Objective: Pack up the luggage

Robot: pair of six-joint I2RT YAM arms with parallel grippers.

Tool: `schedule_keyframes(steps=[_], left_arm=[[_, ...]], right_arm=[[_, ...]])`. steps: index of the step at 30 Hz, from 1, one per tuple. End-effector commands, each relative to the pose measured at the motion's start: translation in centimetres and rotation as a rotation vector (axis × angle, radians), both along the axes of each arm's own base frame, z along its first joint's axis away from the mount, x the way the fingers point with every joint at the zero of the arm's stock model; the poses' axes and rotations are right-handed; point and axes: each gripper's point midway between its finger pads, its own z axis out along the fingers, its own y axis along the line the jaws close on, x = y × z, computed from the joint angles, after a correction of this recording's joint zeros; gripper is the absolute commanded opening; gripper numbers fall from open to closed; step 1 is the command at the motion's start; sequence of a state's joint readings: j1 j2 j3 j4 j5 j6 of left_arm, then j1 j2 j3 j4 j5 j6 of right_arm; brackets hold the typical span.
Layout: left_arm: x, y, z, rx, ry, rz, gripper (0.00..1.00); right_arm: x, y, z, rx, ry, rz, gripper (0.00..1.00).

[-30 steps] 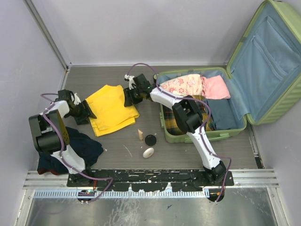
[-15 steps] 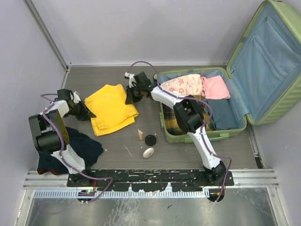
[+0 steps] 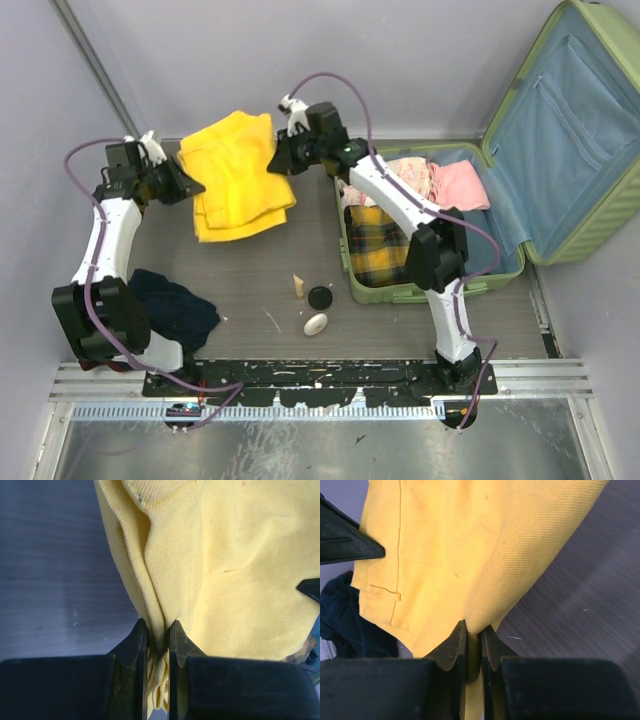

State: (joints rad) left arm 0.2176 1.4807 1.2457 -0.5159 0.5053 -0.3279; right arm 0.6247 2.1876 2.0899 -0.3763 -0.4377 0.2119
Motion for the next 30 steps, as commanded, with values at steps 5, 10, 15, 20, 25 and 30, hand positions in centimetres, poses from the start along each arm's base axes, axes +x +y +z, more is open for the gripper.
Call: schedule_keyframes(steps=[5,10,15,20,25,30], left_arm=[[2.1,-12.6,13.8,-0.013,-0.376,-0.273,0.00],[1.7,-21.0,14.4,-0.056,-0.396,-0.422,0.00],[1.1,-29.7,13.3,-0.087,-0.391,-0.544,0.00],[0.5,-39.0,11.4,-0.131,-0.363,-0.649,0.00],[-1.0,-45.1,9.7,-0.146,-0.364,-0.734,0.00],[-0.9,-48.8,6.2,-0.140,-0.336,-0.767,0.00]], right_arm=[[0.2,-11.2,13.4,0.044,-0.184,-0.112,0.01],[0.6,-20.1,13.2,-0.028,-0.138,-0.234,0.01],[-0.4,-29.3,12.3,-0.107,-0.137,-0.354,0.01],[-1.9,-38.6,9.8,-0.244,-0.180,-0.445,0.01],[-3.4,-46.5,6.5,-0.367,-0.141,-0.558,0.01],[-3.6,-51.1,3.1,-0.448,-0.089,-0.621,0.01]])
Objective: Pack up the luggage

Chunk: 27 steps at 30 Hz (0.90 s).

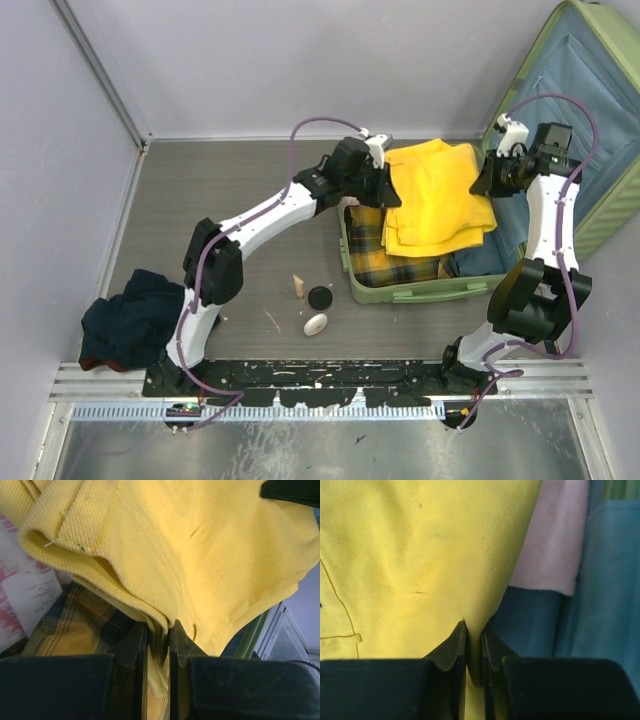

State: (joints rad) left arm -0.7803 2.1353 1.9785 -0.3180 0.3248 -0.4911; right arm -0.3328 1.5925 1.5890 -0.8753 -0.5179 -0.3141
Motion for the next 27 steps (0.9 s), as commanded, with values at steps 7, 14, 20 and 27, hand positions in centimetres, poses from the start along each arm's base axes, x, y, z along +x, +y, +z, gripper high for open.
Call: schedule_keyframes(steps=[7,14,20,27], left_arm=[[1.8,-5.2,0.6,-0.068,-0.131,-0.031,0.00],[2.0,-6.7,-2.5,-0.044,-0.124,-0.041,0.00],[1.5,-8.2,-3.9,-0.040,-0.128,-0.049,0.00],[3.7,-7.7,-3.8,0.000,-0.216,0.004,0.07]], right_arm=[[4.1,-6.8,-0.2,-0.257,-0.133,-0.040,0.01],[5.7,-9.7,-2.9,-0.357,-0.075,-0.085,0.01],[6.0,-11.4,-5.1,-0.438,-0.056,-0.099,0.01],[8.1,-11.6,-5.5,-0.380,-0.073,-0.146,0.04]])
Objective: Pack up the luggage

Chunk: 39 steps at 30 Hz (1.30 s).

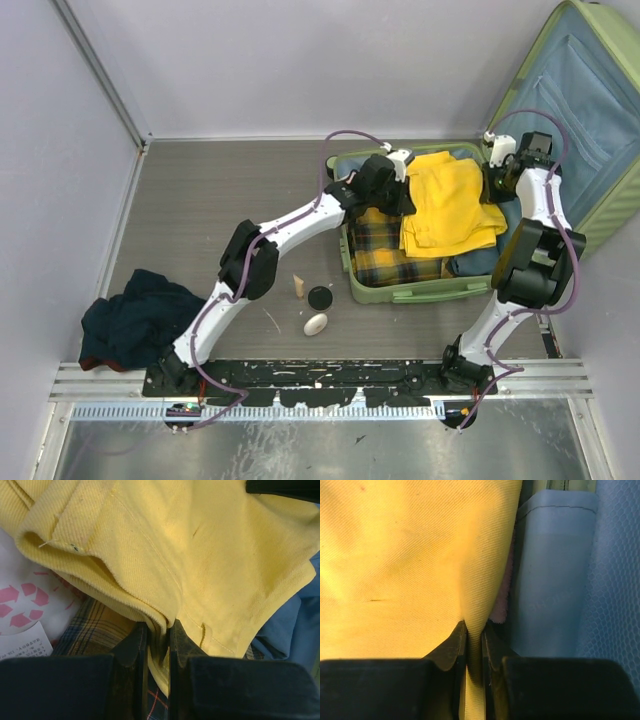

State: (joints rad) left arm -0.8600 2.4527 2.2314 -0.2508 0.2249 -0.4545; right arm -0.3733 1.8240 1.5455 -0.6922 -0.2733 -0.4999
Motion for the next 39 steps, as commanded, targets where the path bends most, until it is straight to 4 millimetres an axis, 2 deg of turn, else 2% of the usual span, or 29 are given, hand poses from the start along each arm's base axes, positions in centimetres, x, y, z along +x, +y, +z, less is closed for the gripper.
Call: schedule_keyframes(steps=[1,3,4,8,11,18,20,22,27,32,35,39], left_arm=[[2.1,-0.5,4.1,-0.043,-0.162,0.009,0.16],[2.1,-0.1,5.2,-0.048,-0.177,-0.008,0.40],[1.9,0.1,5.8,-0.051,-0.183,-0.023,0.49],[1.0,1.4,9.2,-0.069,-0.217,-0.088,0.65],[0.6,2.8,12.0,-0.094,-0.236,-0.104,0.73],[0.5,7.4,17.0,-0.112,-0.277,-0.127,0.87],[0.8,9.1,17.4,-0.109,-0.275,-0.124,0.96],[1.3,11.0,18.1,-0.102,-0.277,-0.117,0.99],[1.6,16.4,18.1,-0.060,-0.255,-0.086,0.98],[0.9,22.0,17.2,-0.022,-0.266,-0.058,0.98],[0.2,25.2,16.0,0.015,-0.272,-0.029,0.98],[-1.8,29.0,14.2,0.063,-0.292,-0.020,0.98]], right_arm=[[4.6,-3.4,4.2,-0.111,-0.192,-0.066,0.10],[4.4,-3.1,4.2,-0.092,-0.174,-0.059,0.32],[4.4,-2.9,4.6,-0.082,-0.174,-0.055,0.45],[4.3,-1.7,7.4,-0.036,-0.204,-0.025,0.72],[4.1,-0.2,10.0,0.021,-0.221,0.033,0.83],[3.0,4.1,14.2,0.162,-0.238,0.174,0.88],[2.9,5.8,15.0,0.187,-0.252,0.201,0.88],[2.8,7.6,15.8,0.206,-0.268,0.239,0.88],[2.0,13.0,17.6,0.222,-0.309,0.361,0.88],[0.7,18.6,18.3,0.236,-0.338,0.489,0.88],[-0.4,21.7,17.9,0.232,-0.342,0.551,0.88],[-1.2,25.0,17.0,0.222,-0.336,0.603,0.89]])
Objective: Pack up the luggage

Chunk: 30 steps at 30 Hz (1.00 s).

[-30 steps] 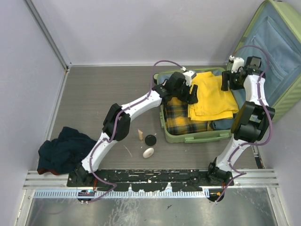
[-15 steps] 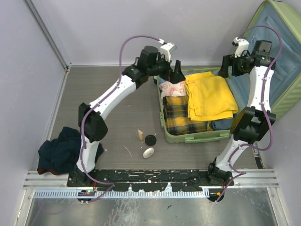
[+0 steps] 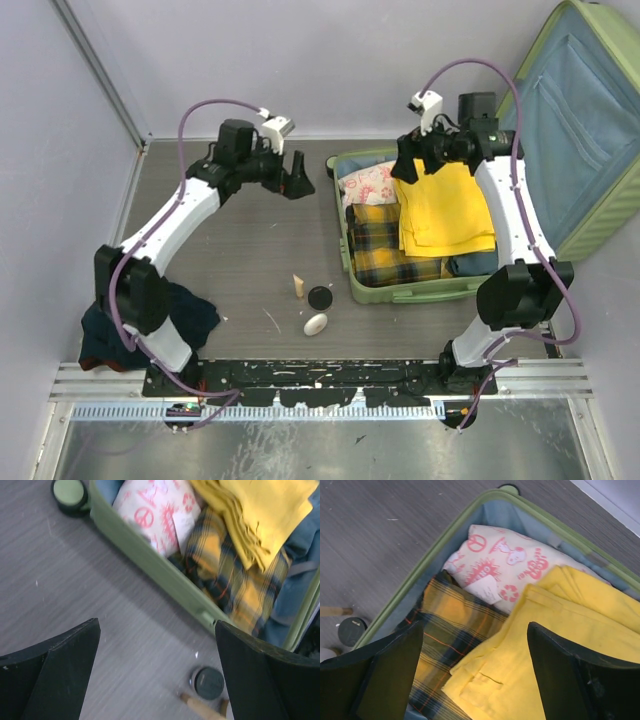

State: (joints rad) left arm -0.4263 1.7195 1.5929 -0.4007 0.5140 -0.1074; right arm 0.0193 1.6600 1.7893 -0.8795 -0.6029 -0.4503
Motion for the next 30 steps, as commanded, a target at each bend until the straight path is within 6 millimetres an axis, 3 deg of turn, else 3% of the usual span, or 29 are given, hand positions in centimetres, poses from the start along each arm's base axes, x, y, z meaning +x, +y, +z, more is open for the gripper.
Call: schedule_keyframes(steps=[1,8,15,19,23,30], left_arm=[[-3.1,3.2,2.7,0.003,-0.153,-0.058,0.98],[-8.9,6.4,-0.2,0.086,-0.127,-0.204,0.98],[-16.7,7.6,-2.2,0.127,-0.147,-0.568,0.98],[-19.6,7.6,-3.9,0.128,-0.292,-0.768,0.99],[-21.4,6.2,-6.9,0.198,-0.377,-0.935,0.95],[-20.8,2.4,-9.1,0.196,-0.444,-1.069,0.89]], right_arm=[[-0.5,2.7,1.6,0.000,-0.086,0.026,0.89],[-1.4,4.6,-0.9,0.000,0.003,0.029,0.89],[0.5,5.2,-0.3,0.033,-0.015,-0.010,0.89],[-0.7,6.2,-0.6,0.090,0.005,0.025,0.89],[-3.2,6.2,-1.8,0.084,0.020,0.075,0.89],[-5.3,6.1,-2.0,0.087,0.026,0.093,0.89]])
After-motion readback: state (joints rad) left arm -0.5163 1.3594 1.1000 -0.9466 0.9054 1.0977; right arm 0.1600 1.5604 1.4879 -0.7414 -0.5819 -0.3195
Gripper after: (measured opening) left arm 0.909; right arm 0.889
